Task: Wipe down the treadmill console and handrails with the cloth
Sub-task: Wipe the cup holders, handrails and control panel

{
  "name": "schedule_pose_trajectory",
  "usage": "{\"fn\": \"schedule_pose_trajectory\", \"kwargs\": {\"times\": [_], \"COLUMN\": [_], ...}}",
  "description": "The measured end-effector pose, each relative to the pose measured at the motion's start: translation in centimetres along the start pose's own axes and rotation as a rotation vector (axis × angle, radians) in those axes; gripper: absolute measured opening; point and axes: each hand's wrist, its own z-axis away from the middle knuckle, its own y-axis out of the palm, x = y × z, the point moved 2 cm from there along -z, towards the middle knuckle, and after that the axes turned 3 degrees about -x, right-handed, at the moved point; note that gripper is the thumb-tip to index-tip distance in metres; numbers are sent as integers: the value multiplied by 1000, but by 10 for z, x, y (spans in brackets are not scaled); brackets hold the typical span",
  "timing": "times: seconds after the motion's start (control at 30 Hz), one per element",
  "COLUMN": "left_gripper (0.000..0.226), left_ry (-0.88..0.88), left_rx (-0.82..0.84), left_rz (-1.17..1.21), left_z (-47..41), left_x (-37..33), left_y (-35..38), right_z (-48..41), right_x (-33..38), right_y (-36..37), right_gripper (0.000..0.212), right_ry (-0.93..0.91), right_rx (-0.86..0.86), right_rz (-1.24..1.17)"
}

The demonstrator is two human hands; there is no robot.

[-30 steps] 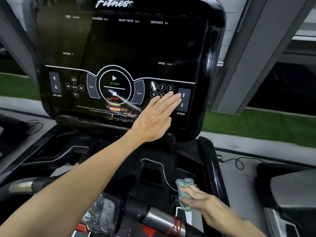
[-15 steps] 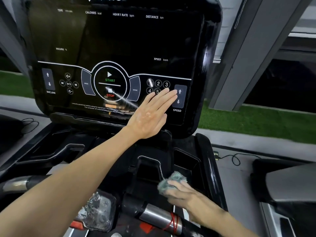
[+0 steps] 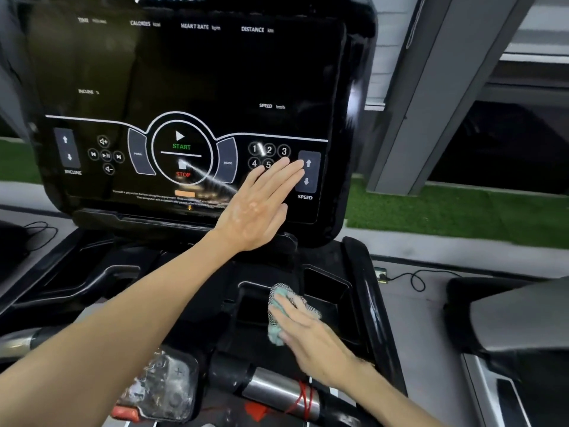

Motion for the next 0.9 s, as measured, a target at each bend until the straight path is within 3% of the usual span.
{"fn": "schedule_pose_trajectory", "kwargs": {"times": [0.17, 0.33, 0.47, 0.6, 0.67, 0.8, 0.9], "left_gripper": [59, 58, 58, 59, 59, 59, 59], "left_ry": [-2, -21, -25, -11, -10, -13, -9], "left_rx": [0, 1, 4, 8, 1, -3, 12], "left_rz": [-7, 14, 8, 7, 10, 12, -14], "left_z": [-2, -3, -3, -3, -4, -5, -4], "left_x": [0, -4, -4, -4, -4, -3, -2], "left_y": [2, 3, 2, 0, 1, 3, 3], "right_z": [64, 98, 43, 1, 4, -10, -51], "right_x": [-26, -33, -6, 15, 21, 5, -22], "right_y": [-21, -28, -7, 6, 11, 0, -12], "right_gripper": [54, 64, 55, 53, 60, 59, 54], "right_ry": [255, 410, 320, 444, 408, 325, 428], "right_rx": [-33, 16, -63, -190, -189, -187, -251], "right_rz": [-75, 44, -62, -145, -141, -177, -128]}}
